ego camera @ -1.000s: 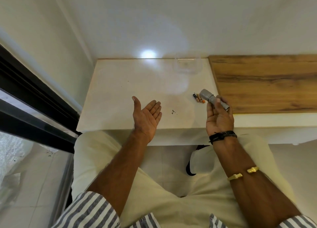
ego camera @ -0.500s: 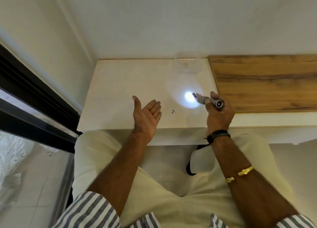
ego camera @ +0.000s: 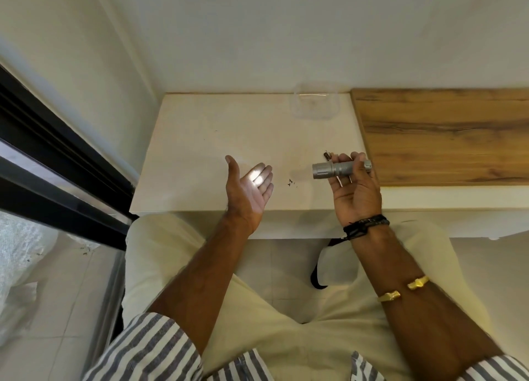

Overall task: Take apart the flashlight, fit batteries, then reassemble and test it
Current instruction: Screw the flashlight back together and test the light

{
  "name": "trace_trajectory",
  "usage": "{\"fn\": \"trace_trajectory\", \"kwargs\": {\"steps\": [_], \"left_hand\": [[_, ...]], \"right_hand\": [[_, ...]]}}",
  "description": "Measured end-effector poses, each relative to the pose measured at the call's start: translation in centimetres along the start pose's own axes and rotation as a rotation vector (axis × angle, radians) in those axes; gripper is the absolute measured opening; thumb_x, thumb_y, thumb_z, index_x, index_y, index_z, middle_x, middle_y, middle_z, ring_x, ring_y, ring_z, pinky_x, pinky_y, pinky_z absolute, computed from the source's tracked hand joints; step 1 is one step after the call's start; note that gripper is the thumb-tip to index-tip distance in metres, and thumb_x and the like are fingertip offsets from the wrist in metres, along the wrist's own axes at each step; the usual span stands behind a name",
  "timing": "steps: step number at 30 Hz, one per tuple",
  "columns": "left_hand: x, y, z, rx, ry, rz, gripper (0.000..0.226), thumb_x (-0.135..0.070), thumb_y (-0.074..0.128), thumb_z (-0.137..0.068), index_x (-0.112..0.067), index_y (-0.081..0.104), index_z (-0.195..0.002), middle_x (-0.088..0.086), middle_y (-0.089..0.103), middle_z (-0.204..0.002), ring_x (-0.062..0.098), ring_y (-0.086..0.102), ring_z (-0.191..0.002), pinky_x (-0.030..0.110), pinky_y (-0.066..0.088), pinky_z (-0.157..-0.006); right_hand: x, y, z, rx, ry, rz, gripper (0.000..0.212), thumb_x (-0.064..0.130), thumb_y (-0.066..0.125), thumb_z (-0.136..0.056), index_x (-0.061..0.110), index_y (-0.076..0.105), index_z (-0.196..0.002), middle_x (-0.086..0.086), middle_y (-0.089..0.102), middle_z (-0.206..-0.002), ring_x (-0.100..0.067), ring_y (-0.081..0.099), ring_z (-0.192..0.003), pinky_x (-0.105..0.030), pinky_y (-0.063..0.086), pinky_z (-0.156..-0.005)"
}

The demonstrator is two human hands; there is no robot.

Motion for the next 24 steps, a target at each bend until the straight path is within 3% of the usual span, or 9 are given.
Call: {"fn": "trace_trajectory", "kwargs": {"steps": [4, 8, 13, 18, 24], "left_hand": [[0.5, 0.2, 0.0, 0.005, -0.028, -0.012, 0.106, -0.084, 0.026, -0.084, -0.002, 0.030, -0.151, 0.016, 0.035, -0.158, 0.026, 0.029, -0.148, 0.042, 0.017, -0.124], [0.9, 0.3, 0.2, 0.019, -0.029, -0.059, 0.108, -0.086, 0.027, -0.083, -0.002, 0.031, -0.151, 0.015, 0.036, -0.157, 0.025, 0.031, -0.148, 0.042, 0.019, -0.124], [1.0, 0.4, 0.2, 0.028, -0.035, -0.069, 0.110, -0.087, 0.028, -0.081, -0.003, 0.031, -0.151, 0.014, 0.037, -0.157, 0.024, 0.031, -0.147, 0.042, 0.019, -0.124], [1.1, 0.4, 0.3, 0.023, -0.038, -0.058, 0.108, -0.086, 0.027, -0.082, -0.003, 0.031, -0.151, 0.015, 0.036, -0.157, 0.025, 0.031, -0.147, 0.043, 0.019, -0.124], [1.0, 0.3, 0.3, 0.003, -0.023, -0.072, 0.104, -0.083, 0.022, -0.086, -0.003, 0.031, -0.151, 0.016, 0.037, -0.157, 0.028, 0.035, -0.146, 0.043, 0.023, -0.122]], "right_hand": [[-0.5, 0.0, -0.1, 0.000, 0.091, -0.147, 0.015, 0.030, 0.056, -0.102, 0.016, 0.062, -0.101, -0.008, 0.071, -0.088, -0.024, 0.070, -0.092, -0.051, 0.053, -0.101], [-0.3, 0.1, -0.2, -0.006, 0.151, -0.268, 0.020, 0.031, 0.053, -0.103, 0.016, 0.059, -0.092, -0.006, 0.059, -0.075, -0.022, 0.060, -0.077, -0.050, 0.047, -0.104], [0.1, 0.3, 0.5, 0.084, 0.215, -0.365, 0.034, 0.035, 0.038, -0.094, 0.010, 0.059, -0.085, -0.008, 0.051, -0.076, -0.027, 0.054, -0.073, -0.048, 0.041, -0.104], [-0.1, 0.7, 0.8, 0.091, 0.213, -0.330, 0.023, 0.028, 0.044, -0.072, 0.009, 0.055, -0.076, -0.007, 0.048, -0.070, -0.026, 0.051, -0.067, -0.047, 0.039, -0.101], [-0.1, 0.9, 1.0, 0.075, 0.205, -0.300, 0.016, 0.025, 0.042, -0.069, 0.010, 0.049, -0.070, -0.007, 0.045, -0.066, -0.026, 0.048, -0.064, -0.047, 0.039, -0.099]]}}
Point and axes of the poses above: each hand's wrist, its own z-axis away from the middle knuckle, its own y-axis out of the palm, x = y × z, the point moved 6 cm from there along -z, towards the middle knuckle
